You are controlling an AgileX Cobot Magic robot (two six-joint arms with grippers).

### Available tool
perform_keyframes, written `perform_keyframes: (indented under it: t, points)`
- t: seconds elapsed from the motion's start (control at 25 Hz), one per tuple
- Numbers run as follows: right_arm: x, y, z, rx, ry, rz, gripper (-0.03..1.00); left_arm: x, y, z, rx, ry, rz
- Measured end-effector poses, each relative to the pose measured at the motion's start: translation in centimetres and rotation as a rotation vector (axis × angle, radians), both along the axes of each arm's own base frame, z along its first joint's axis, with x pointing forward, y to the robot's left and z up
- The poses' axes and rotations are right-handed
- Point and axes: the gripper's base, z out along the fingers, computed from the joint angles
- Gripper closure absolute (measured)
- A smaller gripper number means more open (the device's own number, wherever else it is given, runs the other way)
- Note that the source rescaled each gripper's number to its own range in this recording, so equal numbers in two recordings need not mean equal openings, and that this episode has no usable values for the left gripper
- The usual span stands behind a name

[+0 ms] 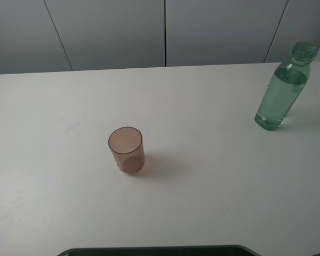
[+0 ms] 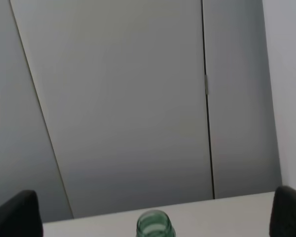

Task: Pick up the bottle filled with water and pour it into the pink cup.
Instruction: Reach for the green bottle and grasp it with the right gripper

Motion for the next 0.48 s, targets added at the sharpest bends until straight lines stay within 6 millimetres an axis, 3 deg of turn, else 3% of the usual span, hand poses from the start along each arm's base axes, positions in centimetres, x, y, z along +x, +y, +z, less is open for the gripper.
perform_keyframes:
  t: [0.12,0.28,0.48]
  points:
    - [3.2,-0.3,-0.3,0.004,-0.036,-0.022,-0.03,0.0,0.0,0.0,0.000,0.000,0.000]
    - [6.8,-0.6,-2.3,-0.030,-0.118,-0.037,-0.03,0.0,0.0,0.0,0.000,0.000,0.000]
    - [10.9,0.8,-4.5,-0.058,-0.091,0.058,-0.03,0.0,0.0,0.0,0.000,0.000,0.000]
